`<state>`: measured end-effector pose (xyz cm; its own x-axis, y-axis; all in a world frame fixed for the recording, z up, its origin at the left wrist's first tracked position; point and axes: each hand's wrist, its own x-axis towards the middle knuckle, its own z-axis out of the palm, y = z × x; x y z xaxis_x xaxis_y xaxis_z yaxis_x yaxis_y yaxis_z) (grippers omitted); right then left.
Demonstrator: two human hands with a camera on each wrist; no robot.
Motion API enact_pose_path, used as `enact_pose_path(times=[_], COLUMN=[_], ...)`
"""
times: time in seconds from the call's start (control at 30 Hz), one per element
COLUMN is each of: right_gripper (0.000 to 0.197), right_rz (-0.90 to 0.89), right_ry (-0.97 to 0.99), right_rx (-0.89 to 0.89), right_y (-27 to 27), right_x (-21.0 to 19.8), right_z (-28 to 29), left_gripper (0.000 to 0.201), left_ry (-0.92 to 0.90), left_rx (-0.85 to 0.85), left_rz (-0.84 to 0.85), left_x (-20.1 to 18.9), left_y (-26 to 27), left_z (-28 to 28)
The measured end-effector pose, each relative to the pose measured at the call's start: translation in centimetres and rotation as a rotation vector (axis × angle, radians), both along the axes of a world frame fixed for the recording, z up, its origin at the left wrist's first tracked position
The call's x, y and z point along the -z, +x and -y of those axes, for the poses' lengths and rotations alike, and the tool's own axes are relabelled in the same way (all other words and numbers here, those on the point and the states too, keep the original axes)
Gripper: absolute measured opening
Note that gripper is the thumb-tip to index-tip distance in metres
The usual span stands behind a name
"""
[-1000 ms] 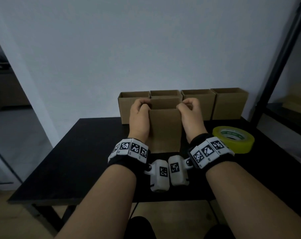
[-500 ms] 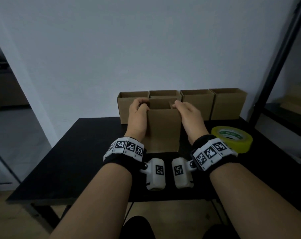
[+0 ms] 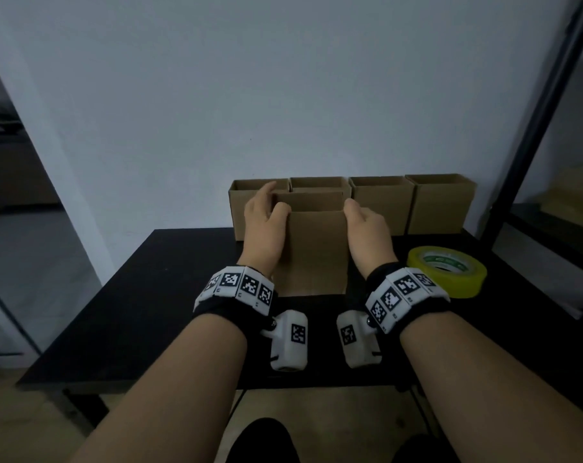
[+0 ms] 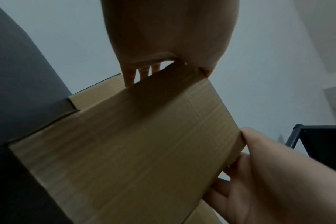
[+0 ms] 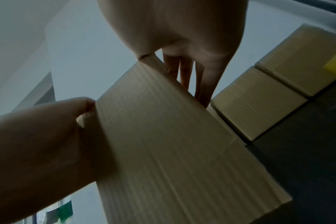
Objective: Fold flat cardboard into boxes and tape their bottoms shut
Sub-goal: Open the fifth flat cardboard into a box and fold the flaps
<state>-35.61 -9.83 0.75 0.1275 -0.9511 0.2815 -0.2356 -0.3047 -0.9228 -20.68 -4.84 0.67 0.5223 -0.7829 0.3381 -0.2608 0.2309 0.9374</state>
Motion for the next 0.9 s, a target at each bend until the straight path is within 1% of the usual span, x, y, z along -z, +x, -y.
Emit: enact_pose_path(times=[0.07, 0.17, 0.33, 0.47, 0.53, 0.67, 0.83, 0.9], right_gripper=[0.043, 0.043, 0.041, 0.038, 0.037, 0.037, 0.037, 0.037], right_rz=[-0.023, -0.057, -0.089, -0.1, -0.093, -0.109, -0.103, -0.103], right_ry=[-0.01, -0.037, -0.049, -0.039, -0.04, -0.046, -0.041, -0.043], right_rx=[-0.004, -0.003, -0.004, -0.013, -0.015, -0.016, -0.022, -0.025], right_y=[0.0, 0.2, 0.2, 0.1, 0.0, 0.0, -0.1, -0.1], right_x=[-0.1, -0.2, -0.3, -0.3, -0.4, -0.5, -0.5, -0.4], right_z=[0.0, -0.1, 0.0, 0.0, 0.0, -0.1, 0.1, 0.1], left_gripper=[0.055, 0.055, 0.051, 0.052, 0.051, 0.049, 0.042, 0.044], left_ry=[-0.025, -0.054, -0.043, -0.033, -0.038, -0.041, 0.006, 0.018], left_rx=[-0.065, -0.182, -0.227, -0.24, -0.241, -0.21, -0.109, -0.059], left_rz=[-0.011, 0.022, 0.03, 0.041, 0.059, 0.174, 0.224, 0.222], left_x=[0.4, 1.0, 1.3, 1.5, 1.4, 1.2, 1.4, 1.4], left_y=[0.3, 0.4, 0.2, 0.1, 0.0, 0.3, 1.0, 1.1], left_z=[-0.5, -1.6, -1.9, -2.0, -2.0, -1.9, -1.6, -1.5])
